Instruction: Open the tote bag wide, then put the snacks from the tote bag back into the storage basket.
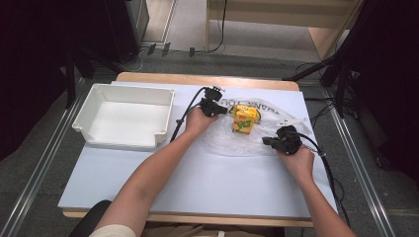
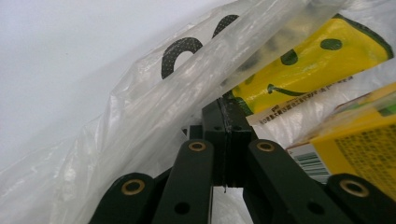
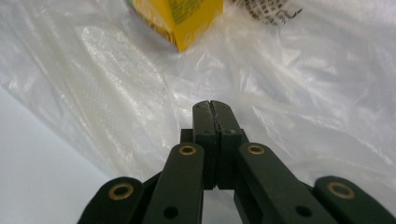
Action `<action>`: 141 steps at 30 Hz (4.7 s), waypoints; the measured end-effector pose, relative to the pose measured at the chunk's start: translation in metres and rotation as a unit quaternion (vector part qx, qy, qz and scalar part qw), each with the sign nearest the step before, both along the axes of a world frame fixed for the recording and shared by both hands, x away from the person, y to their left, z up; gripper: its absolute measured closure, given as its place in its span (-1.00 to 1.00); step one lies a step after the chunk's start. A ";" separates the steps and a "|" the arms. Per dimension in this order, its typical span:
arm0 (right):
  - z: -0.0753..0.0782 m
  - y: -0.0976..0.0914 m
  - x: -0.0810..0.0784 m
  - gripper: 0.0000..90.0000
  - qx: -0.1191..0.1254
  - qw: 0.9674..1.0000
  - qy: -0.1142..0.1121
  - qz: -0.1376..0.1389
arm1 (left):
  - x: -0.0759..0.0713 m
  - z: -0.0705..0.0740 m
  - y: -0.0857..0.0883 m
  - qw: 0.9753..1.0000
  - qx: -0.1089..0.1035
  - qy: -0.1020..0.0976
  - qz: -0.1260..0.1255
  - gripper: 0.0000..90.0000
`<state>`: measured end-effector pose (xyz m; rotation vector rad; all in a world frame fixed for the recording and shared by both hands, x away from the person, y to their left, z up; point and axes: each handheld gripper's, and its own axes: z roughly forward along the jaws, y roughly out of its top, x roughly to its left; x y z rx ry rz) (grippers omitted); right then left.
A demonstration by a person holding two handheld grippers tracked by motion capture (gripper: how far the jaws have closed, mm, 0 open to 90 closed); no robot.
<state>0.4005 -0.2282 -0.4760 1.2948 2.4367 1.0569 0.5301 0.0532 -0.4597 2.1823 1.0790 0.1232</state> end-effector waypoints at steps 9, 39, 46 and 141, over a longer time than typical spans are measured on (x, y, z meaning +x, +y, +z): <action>-0.004 -0.010 -0.023 1.00 0.011 1.000 -0.009 0.002 | 0.005 -0.005 -0.001 1.000 0.003 -0.002 0.006 1.00; 0.020 -0.017 -0.036 0.72 0.014 1.000 -0.015 0.008 | -0.021 0.027 0.014 0.998 -0.047 0.014 -0.045 0.86; 0.028 -0.018 -0.040 0.55 0.027 0.999 -0.020 -0.002 | -0.030 0.038 0.022 0.998 -0.051 0.007 -0.045 0.63; 0.036 -0.014 -0.067 -0.16 0.058 0.998 -0.016 -0.009 | -0.045 0.041 -0.009 0.977 -0.067 -0.076 -0.188 -0.15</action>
